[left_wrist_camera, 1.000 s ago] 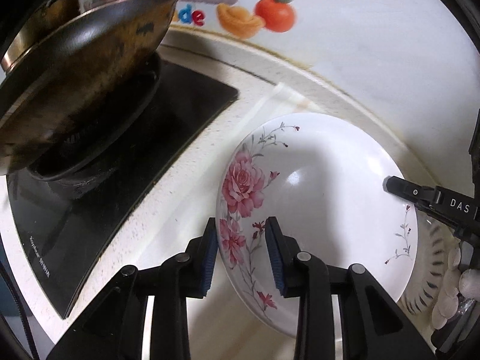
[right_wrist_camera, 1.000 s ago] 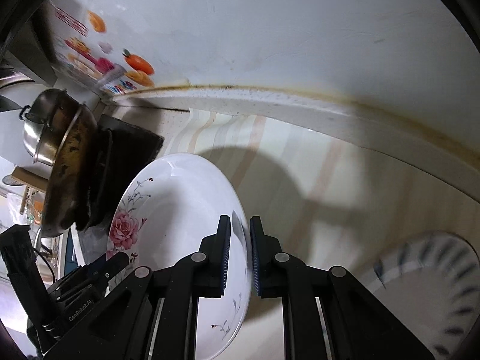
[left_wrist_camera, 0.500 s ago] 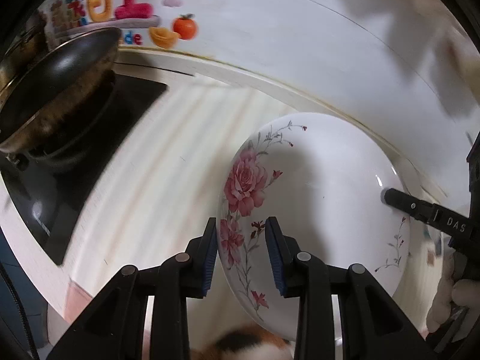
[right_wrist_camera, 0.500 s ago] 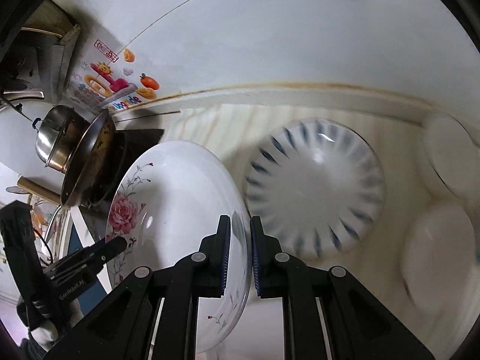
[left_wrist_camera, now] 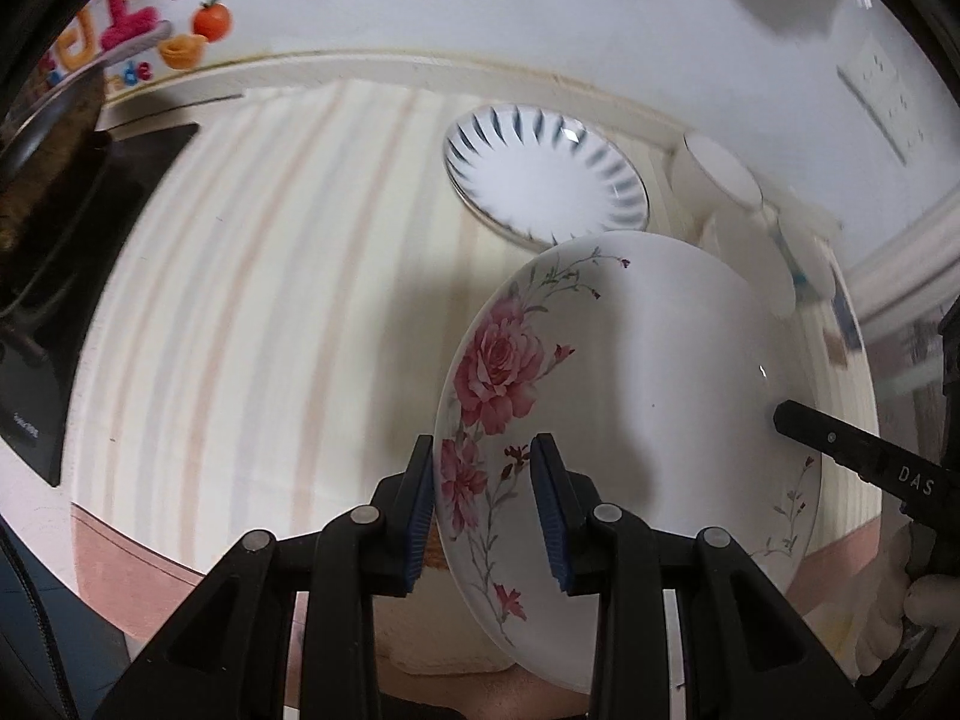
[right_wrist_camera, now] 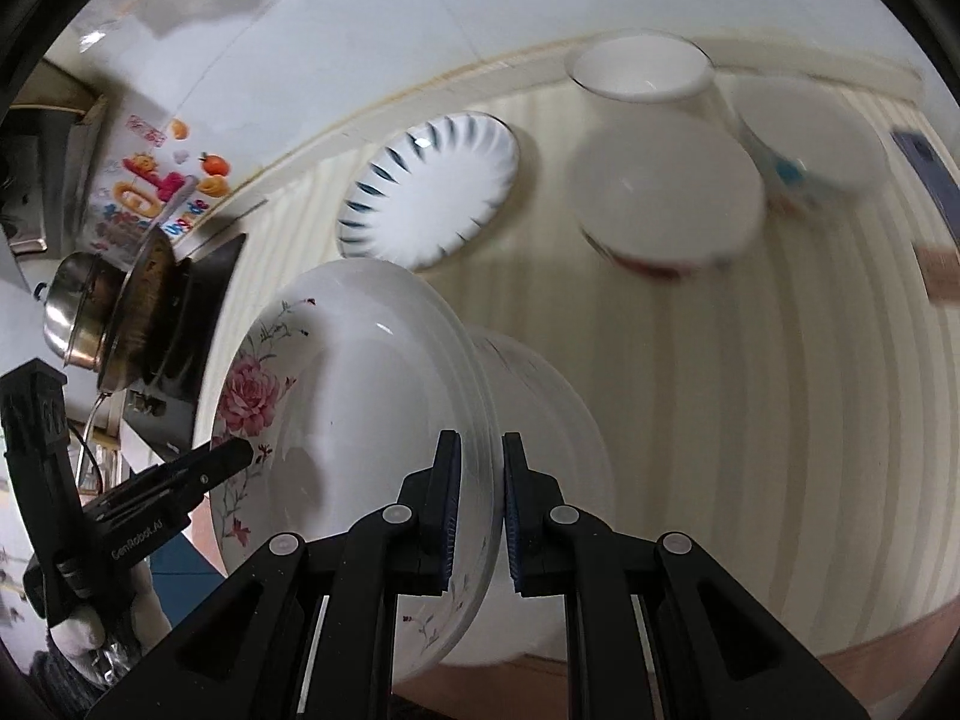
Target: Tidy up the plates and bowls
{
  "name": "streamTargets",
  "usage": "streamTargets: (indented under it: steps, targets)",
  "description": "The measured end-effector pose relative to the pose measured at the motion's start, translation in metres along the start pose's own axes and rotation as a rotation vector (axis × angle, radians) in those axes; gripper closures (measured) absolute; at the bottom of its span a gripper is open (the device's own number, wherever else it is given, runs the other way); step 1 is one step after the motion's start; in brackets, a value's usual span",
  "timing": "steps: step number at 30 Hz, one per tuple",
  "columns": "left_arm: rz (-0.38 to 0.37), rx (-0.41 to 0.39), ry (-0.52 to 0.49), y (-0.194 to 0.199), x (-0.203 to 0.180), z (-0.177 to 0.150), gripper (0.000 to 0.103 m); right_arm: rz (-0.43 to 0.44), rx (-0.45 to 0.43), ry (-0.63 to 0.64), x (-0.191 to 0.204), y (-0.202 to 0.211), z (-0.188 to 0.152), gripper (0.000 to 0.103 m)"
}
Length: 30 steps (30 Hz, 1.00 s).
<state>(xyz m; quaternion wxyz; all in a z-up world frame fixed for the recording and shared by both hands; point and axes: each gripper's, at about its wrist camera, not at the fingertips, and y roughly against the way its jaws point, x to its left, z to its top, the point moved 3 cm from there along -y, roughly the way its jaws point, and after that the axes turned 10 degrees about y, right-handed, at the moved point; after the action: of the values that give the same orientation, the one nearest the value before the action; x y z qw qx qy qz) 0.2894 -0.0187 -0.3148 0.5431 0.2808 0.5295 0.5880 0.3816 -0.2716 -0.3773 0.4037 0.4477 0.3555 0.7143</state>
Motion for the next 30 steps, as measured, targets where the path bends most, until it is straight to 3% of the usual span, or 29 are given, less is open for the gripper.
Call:
streamTargets:
  steps: [9, 30]
  targets:
    - [0.073, 0.048, -0.070, -0.038, -0.009, -0.014, 0.074, -0.028, 0.024, -0.031, -0.019, -0.021, -0.029, 0.088]
    - [0.149, 0.053, -0.120, -0.057, -0.020, -0.015, 0.074, -0.055, 0.082, -0.012, -0.025, -0.040, -0.022, 0.088]
